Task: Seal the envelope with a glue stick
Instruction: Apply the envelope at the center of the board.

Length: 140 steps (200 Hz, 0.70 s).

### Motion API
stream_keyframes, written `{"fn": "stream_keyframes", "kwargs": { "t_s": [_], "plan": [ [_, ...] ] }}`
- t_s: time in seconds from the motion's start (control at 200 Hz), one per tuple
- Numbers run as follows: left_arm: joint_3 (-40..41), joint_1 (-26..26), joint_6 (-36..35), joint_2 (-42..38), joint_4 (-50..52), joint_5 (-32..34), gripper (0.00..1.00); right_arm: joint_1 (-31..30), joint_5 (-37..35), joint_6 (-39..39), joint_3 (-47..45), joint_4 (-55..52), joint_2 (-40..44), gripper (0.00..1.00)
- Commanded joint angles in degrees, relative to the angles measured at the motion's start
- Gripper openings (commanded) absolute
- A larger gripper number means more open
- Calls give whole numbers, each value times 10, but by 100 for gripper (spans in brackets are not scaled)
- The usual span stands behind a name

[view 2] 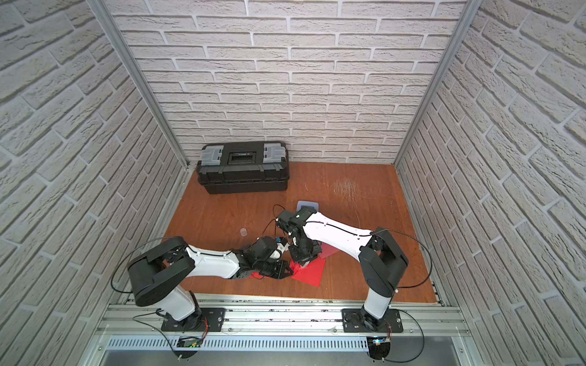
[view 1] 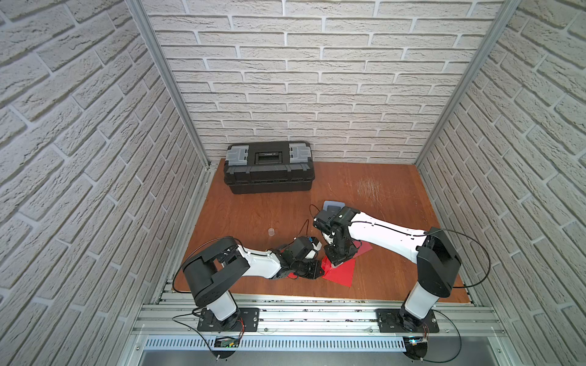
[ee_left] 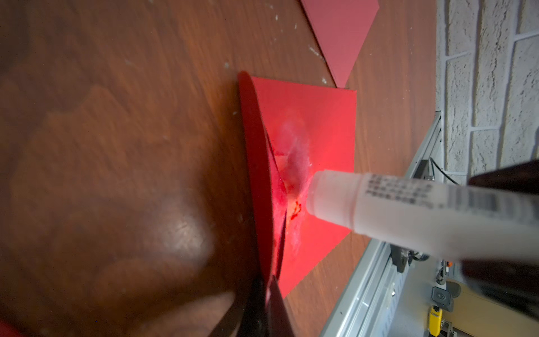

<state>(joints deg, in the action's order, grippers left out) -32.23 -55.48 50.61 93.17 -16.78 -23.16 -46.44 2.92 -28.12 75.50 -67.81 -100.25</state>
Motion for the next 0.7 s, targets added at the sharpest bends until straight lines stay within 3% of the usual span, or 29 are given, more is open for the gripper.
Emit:
{"fn": "stream_keyframes", "kwargs": {
  "t_s": [0.0,0.16,0.33,0.405,0.535,0.695],
  "plan": [
    [26,4,-1,24,70,8,2,-10,16,0,-4,7,-12,3],
    [30,8,-2,23,70,7,2,-16,47,11,-14,22,-32,3],
    [32,8,-2,21,71,7,1,-16,-122,-21,1,-49,-52,3],
    [33,9,-3,22,70,7,1,-16,-149,-28,1,-52,-51,3],
    [32,9,-3,25,69,7,1,-25,-107,-24,3,-27,-55,3],
    [29,9,-3,28,68,6,1,-35,102,-4,-31,90,-47,3]
  ]
}}
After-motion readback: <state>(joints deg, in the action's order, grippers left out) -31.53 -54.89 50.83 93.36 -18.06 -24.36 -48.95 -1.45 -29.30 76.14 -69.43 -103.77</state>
